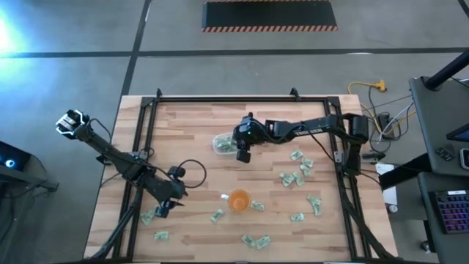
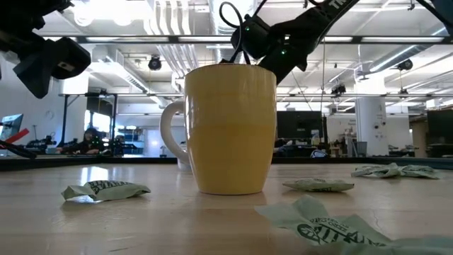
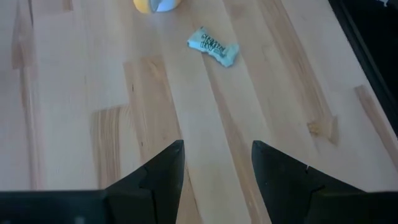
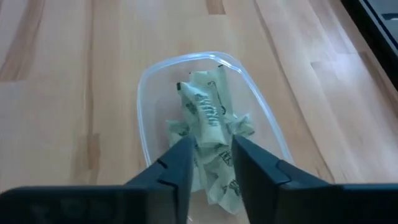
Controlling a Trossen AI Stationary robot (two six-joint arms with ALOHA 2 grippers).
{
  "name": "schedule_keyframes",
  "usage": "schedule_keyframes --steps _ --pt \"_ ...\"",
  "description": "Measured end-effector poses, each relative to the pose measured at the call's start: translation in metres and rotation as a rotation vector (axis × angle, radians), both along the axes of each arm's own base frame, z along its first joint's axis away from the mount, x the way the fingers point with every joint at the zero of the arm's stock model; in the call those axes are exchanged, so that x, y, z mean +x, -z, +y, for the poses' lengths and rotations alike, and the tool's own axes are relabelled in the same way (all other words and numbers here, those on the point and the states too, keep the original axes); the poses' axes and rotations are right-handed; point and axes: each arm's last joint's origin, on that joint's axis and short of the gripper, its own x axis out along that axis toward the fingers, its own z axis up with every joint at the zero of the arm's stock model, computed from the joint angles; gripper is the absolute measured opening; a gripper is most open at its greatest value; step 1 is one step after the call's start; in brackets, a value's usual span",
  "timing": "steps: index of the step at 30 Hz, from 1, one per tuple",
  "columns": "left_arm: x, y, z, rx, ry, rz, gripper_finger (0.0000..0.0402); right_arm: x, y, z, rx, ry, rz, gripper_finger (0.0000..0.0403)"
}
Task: Pick and place Stevia / Truvia into bins
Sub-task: Put the stevia packet into the transparent bin
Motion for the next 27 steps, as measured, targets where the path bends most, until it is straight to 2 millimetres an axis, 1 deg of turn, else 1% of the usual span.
schedule_keyframes --steps 4,6,9,14,18,22,27 --pt "-0.001 0.001 0.001 0.000 -0.011 0.018 0.0171 -0.006 -0.008 0.000 -0.013 0.009 0.027 0.0135" --pt "-0.003 0.002 0.002 -0.019 -0.053 0.052 0.0171 -0.012 -0.017 0.003 -0.011 0.005 0.039 0.0143" --pt "-0.006 0.004 0.002 -0.071 -0.129 0.140 0.0171 -0.021 -0.035 0.014 -0.011 -0.013 0.037 0.0148" --pt "-0.009 0.012 -0.006 -0.127 -0.237 0.308 0.0171 -0.038 -0.062 0.043 -0.017 -0.087 -0.002 0.0142" --pt "-0.014 0.024 -0.012 -0.079 -0.393 0.502 0.0171 -0.054 -0.076 0.073 -0.019 -0.169 -0.044 0.0132" --pt "-0.017 0.037 -0.017 -0.012 -0.526 0.687 0.0171 -0.070 -0.081 0.103 -0.005 -0.246 -0.068 0.0123" --pt "-0.014 0.049 -0.025 0.023 -0.555 0.789 0.0171 -0.088 -0.082 0.133 -0.041 -0.259 -0.092 0.0113"
